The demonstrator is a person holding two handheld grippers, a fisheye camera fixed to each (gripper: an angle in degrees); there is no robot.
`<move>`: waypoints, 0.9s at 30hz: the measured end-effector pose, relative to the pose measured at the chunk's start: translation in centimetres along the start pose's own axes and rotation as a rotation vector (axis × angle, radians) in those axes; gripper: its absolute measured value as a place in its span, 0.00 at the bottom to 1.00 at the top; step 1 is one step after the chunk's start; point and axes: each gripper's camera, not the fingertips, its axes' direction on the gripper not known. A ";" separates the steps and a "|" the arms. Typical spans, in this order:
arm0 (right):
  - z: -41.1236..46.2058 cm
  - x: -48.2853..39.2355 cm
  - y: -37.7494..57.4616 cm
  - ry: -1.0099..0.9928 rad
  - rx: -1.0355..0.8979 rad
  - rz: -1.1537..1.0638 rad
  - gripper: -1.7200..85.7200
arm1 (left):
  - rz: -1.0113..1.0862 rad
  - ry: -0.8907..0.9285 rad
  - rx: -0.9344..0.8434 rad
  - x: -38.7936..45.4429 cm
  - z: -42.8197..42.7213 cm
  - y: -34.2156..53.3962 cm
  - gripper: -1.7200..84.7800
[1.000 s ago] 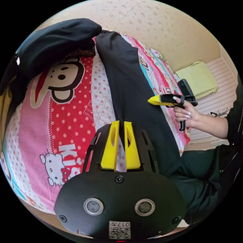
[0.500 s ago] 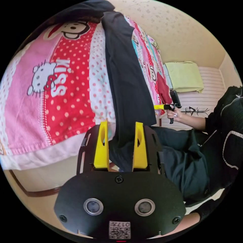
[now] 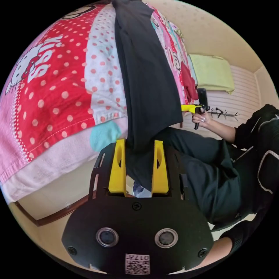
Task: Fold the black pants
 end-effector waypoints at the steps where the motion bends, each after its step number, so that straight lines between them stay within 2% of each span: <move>1: 0.4 0.0 0.2 0.034 0.006 0.003 0.16 | -0.003 -0.004 -0.020 0.0 0.7 -0.2 0.19; 8: 1.3 1.6 1.2 -0.090 0.064 0.062 0.14 | -0.078 0.075 -0.025 -2.1 3.0 0.3 0.13; 11: 1.7 1.6 1.4 -0.048 0.033 0.075 0.11 | -0.077 0.226 -0.005 -2.4 3.5 1.4 0.11; 14: 1.6 1.3 1.6 -0.065 0.012 0.083 0.08 | -0.078 0.200 0.025 -1.7 3.4 2.8 0.10; 21: -4.7 -4.7 1.1 -0.206 0.017 -0.070 0.06 | 0.077 0.164 0.132 6.3 -1.6 5.7 0.09; 23: -8.7 -9.3 0.6 -0.188 0.026 -0.166 0.05 | 0.139 0.186 0.198 9.3 -4.2 6.3 0.09; 25: -12.0 -13.1 0.4 -0.183 0.060 -0.232 0.05 | 0.227 0.236 0.348 13.7 -8.3 7.2 0.09; 27: -15.1 -16.5 0.2 -0.212 0.083 -0.278 0.05 | 0.310 0.213 0.407 17.6 -11.3 7.8 0.09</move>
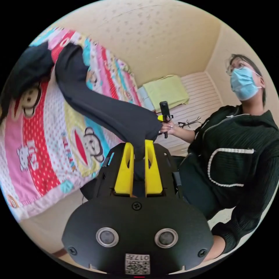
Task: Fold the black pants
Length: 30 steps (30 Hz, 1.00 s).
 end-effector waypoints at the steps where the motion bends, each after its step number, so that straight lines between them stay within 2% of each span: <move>1: -1.2 -2.5 -0.8 -0.007 0.000 -0.034 0.05 | 0.061 -0.028 0.017 3.0 -1.0 -1.0 0.09; 5: -4.0 -11.1 -1.9 -0.002 -0.040 -0.151 0.05 | 0.216 -0.117 0.043 11.7 -2.8 -2.5 0.09; 8: -5.0 -15.2 -0.8 -0.020 -0.105 -0.138 0.05 | 0.280 -0.129 0.010 17.7 -2.8 -2.0 0.09; 14: -5.4 -15.9 6.0 -0.019 -0.125 0.046 0.05 | 0.118 -0.032 -0.066 23.3 2.3 3.0 0.09; 17: -5.4 -12.0 8.3 -0.022 -0.057 0.151 0.05 | -0.022 -0.067 -0.057 22.2 5.7 5.1 0.09; 20: -6.0 -7.8 6.3 -0.002 -0.018 0.190 0.06 | -0.095 -0.141 -0.071 19.1 8.3 3.5 0.10; 24: -7.9 -5.5 -2.0 0.097 0.024 0.093 0.06 | -0.086 -0.286 -0.046 14.7 8.0 -5.7 0.10; 26: -9.4 -4.5 -9.7 0.196 0.065 0.058 0.07 | -0.088 -0.313 0.012 12.3 6.5 -11.0 0.12; 30: -11.0 -2.1 -20.6 0.271 0.180 0.056 0.12 | -0.122 -0.369 0.182 5.0 2.3 -23.1 0.22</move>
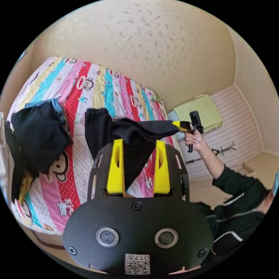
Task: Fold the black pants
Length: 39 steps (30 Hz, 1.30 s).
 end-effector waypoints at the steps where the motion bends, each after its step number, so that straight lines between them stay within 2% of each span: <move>1: 0.2 1.8 -2.3 -0.071 0.048 0.051 0.14 | -0.047 0.035 0.010 -2.1 0.6 -2.5 0.22; 4: 0.6 5.4 -3.3 -0.185 0.199 0.085 0.15 | -0.120 0.131 0.100 -5.9 2.0 -4.1 0.21; 6: 1.7 7.4 -1.9 -0.194 0.193 0.061 0.15 | -0.121 0.130 0.106 -7.3 4.0 -2.5 0.21; 9: 5.2 12.6 3.6 -0.120 0.062 0.095 0.16 | -0.151 0.099 -0.052 -9.7 10.1 2.7 0.20; 11: 7.9 18.2 9.5 -0.055 -0.005 0.230 0.15 | -0.182 0.068 -0.140 -11.1 14.0 6.5 0.20; 14: 9.5 23.3 16.0 -0.087 0.059 0.391 0.15 | -0.277 0.068 -0.225 -13.4 18.8 11.4 0.20; 18: 9.4 24.2 18.4 -0.062 0.182 0.367 0.15 | -0.304 0.055 -0.172 -14.5 20.6 12.2 0.19; 23: 13.0 23.1 15.5 0.138 -0.090 0.180 0.15 | -0.304 0.056 -0.249 -15.2 23.1 9.7 0.18; 26: 14.3 23.2 14.6 0.214 -0.172 0.144 0.13 | -0.335 0.052 -0.278 -15.7 24.6 8.5 0.16; 29: 14.2 23.2 14.3 0.212 -0.210 0.159 0.09 | -0.346 0.084 -0.288 -15.6 24.1 7.3 0.09; 35: 11.9 21.8 17.0 0.197 -0.160 0.151 0.05 | -0.295 0.116 -0.246 -13.3 21.0 7.1 0.08; 39: 13.2 23.8 18.8 0.231 -0.224 0.195 0.06 | -0.284 0.014 -0.348 -12.9 22.9 8.0 0.08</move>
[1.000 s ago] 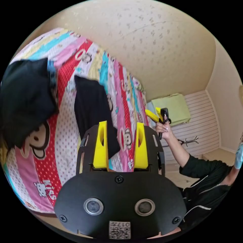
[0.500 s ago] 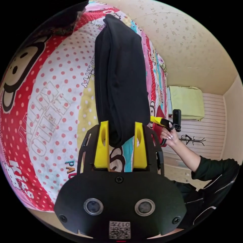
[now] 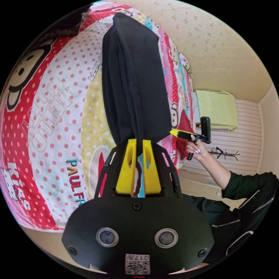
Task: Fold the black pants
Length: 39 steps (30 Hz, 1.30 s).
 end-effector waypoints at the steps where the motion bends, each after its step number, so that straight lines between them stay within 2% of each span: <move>1: 0.3 0.6 0.3 -0.020 0.007 0.019 0.07 | -0.031 -0.003 -0.006 -0.5 0.4 0.0 0.08; 5: -1.6 1.8 3.1 -0.152 0.187 0.060 0.13 | -0.116 0.136 0.098 -1.8 -1.3 0.5 0.11; 12: 1.5 6.1 9.1 -0.486 0.386 0.315 0.19 | -0.195 0.155 0.259 -2.2 -4.5 3.9 0.17; 14: 3.2 7.0 9.6 -0.543 0.459 0.393 0.21 | -0.254 0.155 0.285 -2.5 -3.9 4.3 0.19; 16: 4.5 7.5 9.5 -0.578 0.490 0.448 0.22 | -0.400 0.218 0.316 -3.6 -2.4 5.0 0.21; 22: 6.4 8.6 7.9 -0.696 0.639 0.546 0.20 | -0.627 0.410 0.432 -3.6 -0.2 5.9 0.21; 26: 6.8 9.0 7.6 -0.707 0.667 0.667 0.13 | -0.716 0.487 0.475 -3.3 0.3 5.7 0.23; 30: 5.9 7.9 8.2 -0.809 0.686 0.642 0.11 | -0.862 0.605 0.485 -3.8 1.8 5.5 0.24; 33: 4.2 6.3 7.9 -0.811 0.671 0.619 0.10 | -0.882 0.647 0.493 -4.1 1.9 4.7 0.23; 35: 2.7 4.9 7.2 -0.805 0.642 0.596 0.10 | -0.878 0.706 0.507 -4.0 1.7 3.9 0.20; 37: 1.2 3.9 6.8 -0.767 0.611 0.577 0.10 | -0.843 0.893 0.579 -3.4 0.9 3.1 0.10; 39: -0.8 2.8 6.4 -0.705 0.566 0.549 0.10 | -0.803 0.829 0.538 -2.0 -1.5 2.5 0.09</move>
